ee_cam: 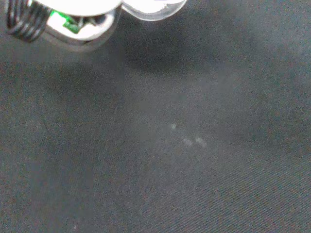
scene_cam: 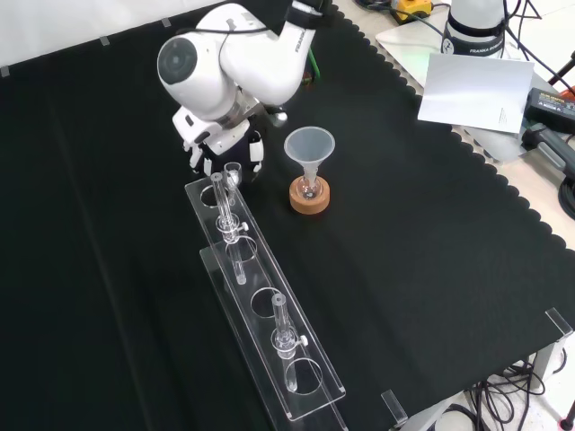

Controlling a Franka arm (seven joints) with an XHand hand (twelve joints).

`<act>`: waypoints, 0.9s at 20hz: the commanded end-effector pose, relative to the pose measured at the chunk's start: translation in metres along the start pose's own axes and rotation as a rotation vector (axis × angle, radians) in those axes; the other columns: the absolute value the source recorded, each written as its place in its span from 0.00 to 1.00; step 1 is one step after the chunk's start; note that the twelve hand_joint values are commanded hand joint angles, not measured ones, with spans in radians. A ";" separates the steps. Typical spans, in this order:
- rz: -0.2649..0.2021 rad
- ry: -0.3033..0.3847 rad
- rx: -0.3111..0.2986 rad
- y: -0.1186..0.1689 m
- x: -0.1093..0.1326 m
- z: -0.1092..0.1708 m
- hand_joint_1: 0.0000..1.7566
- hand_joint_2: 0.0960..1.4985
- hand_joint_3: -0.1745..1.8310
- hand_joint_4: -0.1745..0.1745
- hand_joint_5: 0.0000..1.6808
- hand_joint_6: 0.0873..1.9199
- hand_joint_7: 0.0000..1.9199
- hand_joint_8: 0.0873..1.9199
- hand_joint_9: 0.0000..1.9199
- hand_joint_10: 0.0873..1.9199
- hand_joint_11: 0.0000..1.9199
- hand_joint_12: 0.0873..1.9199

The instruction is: Pick up the weighing funnel.

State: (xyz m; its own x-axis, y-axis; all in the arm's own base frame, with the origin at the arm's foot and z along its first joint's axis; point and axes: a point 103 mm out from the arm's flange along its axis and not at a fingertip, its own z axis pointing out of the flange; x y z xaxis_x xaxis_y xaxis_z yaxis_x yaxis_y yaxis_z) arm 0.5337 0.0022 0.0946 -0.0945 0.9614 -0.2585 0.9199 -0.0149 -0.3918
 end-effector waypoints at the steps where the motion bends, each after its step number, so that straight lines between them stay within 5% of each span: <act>1: 0.018 0.010 -0.023 -0.019 -0.015 -0.025 0.64 0.39 0.43 1.00 0.75 0.33 0.34 0.30 0.50 0.19 0.36 0.62; 18: 0.102 -0.058 -0.048 -0.106 -0.045 -0.087 0.64 0.39 0.44 1.00 0.75 0.35 0.34 0.30 0.53 0.17 0.39 0.58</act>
State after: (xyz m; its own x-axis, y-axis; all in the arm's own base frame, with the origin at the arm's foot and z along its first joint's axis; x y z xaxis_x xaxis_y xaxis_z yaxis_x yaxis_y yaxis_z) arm 0.5001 -0.0161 0.2012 -0.0409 0.9498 -0.3101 0.9412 -0.0676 -0.3310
